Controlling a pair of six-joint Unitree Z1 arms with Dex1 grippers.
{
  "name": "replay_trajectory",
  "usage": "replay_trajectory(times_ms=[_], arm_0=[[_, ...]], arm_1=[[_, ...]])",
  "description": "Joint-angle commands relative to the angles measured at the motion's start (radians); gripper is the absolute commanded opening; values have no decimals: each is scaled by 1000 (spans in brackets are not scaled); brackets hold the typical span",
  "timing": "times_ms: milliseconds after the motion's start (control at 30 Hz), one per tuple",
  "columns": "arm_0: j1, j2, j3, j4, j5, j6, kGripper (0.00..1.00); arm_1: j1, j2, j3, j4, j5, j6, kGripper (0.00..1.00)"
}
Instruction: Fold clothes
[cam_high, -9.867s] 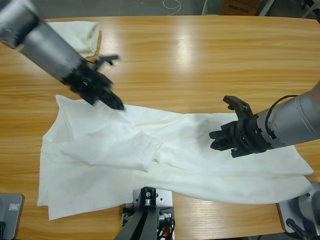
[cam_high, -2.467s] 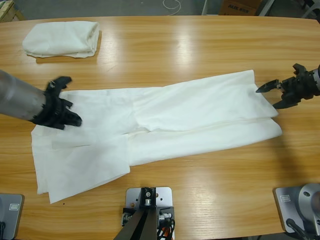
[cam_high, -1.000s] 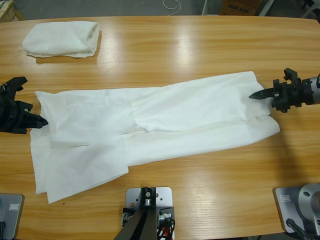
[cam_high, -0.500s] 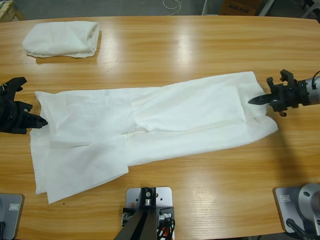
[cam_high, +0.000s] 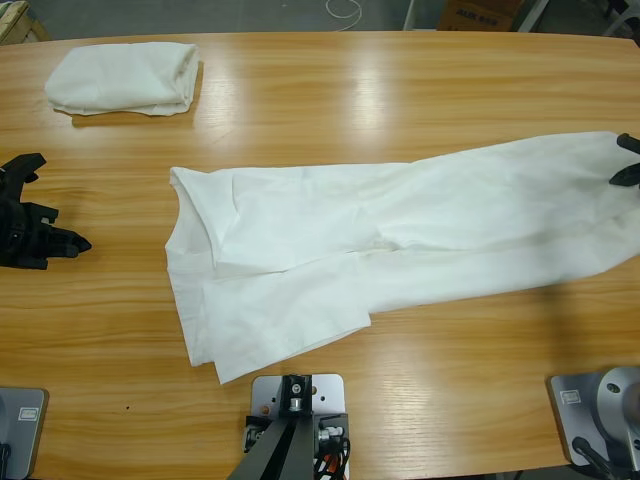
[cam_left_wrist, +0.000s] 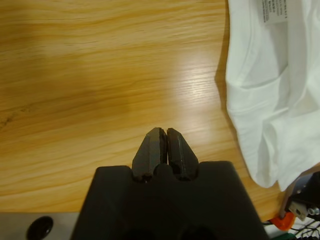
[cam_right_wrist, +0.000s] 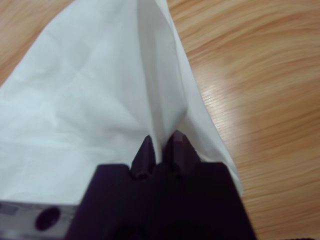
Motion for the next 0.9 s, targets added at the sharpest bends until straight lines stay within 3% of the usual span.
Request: replay_trajectory(times_ms=[33, 133, 233, 533, 767, 833, 900], arm_0=[[11, -7, 33, -12, 1, 2, 0], [11, -8, 34, -13, 1, 2, 0], [11, -4, 35, -14, 1, 2, 0], [11, -9, 36, -15, 1, 2, 0], [11, -16, 36, -14, 1, 1, 0], [11, -20, 36, -14, 1, 2, 0], [11, -27, 34, -12, 2, 2, 0]], arm_1=[[0, 3, 5, 16, -41, -7, 0], [11, -18, -9, 59, -53, -4, 0], [122, -35, -72, 130, -95, 24, 0], [42, 71, -25, 114, -1, 68, 0], [53, 10, -45, 150, -26, 65, 0], [193, -30, -132, 239, -36, 89, 0], [424, -43, -242, 341, -84, 151, 0]])
